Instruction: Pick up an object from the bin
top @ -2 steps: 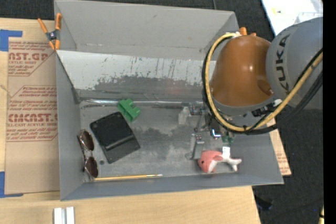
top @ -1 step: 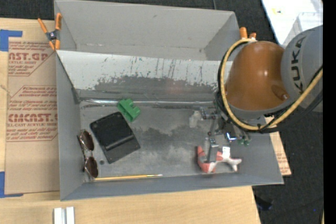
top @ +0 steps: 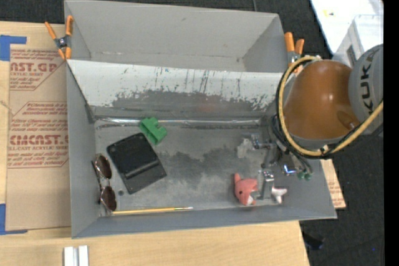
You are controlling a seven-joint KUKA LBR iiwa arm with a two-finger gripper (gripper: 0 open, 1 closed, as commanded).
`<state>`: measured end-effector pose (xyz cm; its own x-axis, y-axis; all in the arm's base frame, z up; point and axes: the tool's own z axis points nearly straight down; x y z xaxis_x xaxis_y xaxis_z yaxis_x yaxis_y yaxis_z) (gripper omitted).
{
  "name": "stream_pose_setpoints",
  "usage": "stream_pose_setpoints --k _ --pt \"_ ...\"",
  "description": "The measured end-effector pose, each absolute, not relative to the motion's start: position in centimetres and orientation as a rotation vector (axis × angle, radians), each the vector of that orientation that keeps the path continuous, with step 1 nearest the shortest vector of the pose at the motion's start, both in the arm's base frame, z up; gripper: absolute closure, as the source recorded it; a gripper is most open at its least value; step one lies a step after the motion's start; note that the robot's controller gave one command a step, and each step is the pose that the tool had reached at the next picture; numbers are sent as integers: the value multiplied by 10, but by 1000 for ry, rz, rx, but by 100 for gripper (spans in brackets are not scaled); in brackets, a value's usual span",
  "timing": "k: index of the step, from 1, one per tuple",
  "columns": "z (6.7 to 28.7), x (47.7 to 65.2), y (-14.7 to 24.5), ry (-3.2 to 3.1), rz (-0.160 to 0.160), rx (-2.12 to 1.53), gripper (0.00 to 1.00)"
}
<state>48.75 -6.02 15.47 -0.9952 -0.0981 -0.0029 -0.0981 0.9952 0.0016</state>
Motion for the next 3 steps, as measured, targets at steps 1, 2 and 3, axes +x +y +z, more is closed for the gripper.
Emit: stream_pose_setpoints --k 1,2,3 --pt "160 488 -87 3112 3 -402 0" --pt "104 489 -82 3094 1 -488 0" --pt "88 480 -97 3091 -4 -486 100"
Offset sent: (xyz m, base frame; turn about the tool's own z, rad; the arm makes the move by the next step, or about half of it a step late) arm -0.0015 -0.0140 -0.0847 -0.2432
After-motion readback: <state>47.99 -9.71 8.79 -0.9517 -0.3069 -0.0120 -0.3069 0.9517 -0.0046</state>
